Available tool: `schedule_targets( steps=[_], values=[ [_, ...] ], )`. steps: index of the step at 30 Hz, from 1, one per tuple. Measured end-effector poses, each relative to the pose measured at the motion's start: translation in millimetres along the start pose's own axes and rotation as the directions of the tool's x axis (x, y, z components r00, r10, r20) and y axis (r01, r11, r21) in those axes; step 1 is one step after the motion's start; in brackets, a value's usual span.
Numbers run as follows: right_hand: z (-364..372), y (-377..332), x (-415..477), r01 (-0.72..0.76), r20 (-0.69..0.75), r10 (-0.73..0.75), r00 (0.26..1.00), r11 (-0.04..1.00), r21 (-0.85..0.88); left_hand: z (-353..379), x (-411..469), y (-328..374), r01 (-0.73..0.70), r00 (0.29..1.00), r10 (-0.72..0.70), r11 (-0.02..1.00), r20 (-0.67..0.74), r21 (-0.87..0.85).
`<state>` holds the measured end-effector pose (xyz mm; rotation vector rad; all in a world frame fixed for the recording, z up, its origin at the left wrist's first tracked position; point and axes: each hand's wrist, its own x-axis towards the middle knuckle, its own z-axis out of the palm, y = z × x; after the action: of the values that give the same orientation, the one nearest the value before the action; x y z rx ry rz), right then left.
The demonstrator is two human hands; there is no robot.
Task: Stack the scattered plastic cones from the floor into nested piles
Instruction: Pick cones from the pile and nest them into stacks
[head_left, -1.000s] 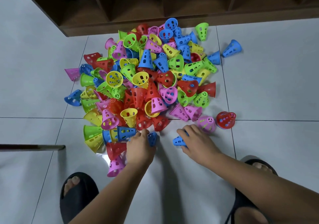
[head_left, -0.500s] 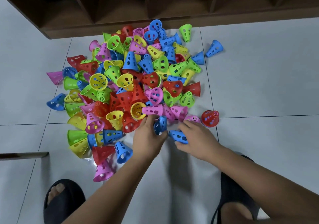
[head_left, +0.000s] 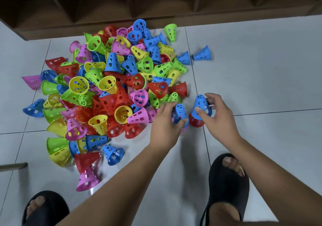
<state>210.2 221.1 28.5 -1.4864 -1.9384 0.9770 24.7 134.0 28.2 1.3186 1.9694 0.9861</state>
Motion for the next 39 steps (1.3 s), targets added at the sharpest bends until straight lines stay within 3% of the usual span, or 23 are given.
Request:
schedule_targets(
  steps=[11, 16, 20, 26, 34, 39],
  values=[
    [22.7, 44.3, -14.0, -0.037, 0.157, 0.066, 0.985, 0.983, -0.179, 32.9, 2.5, -29.7, 0.026, 0.986, -0.063, 0.973, 0.154, 0.229],
    [20.0, 20.4, -17.1, 0.133, 0.063, -0.123, 0.990, 0.971, -0.197, 13.2, -9.4, -36.6, 0.056, 0.992, -0.077, 0.980, 0.101, 0.192],
    [34.4, -8.7, -15.2, 0.365, 0.093, -0.353, 0.931, 0.895, -0.256, -23.1, -31.9, -51.4, 0.069, 0.998, -0.070, 0.971, -0.003, 0.229],
    [87.3, -36.9, -21.0, 0.586, 0.291, -0.516, 0.805, 0.769, -0.256, -81.7, -63.3, -90.3, 0.191, 0.974, -0.139, 0.928, -0.177, 0.319],
    [145.6, -63.7, -20.4, 0.740, 0.509, -0.551, 0.661, 0.588, -0.325, -125.0, -97.6, -143.3, 0.510, 0.858, -0.374, 0.696, -0.352, 0.505],
    [165.0, -71.5, -3.6, 0.761, 0.589, -0.493, 0.640, 0.511, -0.400, -118.6, -112.9, -154.5, 0.561, 0.827, -0.465, 0.711, -0.315, 0.424]
  ],
)
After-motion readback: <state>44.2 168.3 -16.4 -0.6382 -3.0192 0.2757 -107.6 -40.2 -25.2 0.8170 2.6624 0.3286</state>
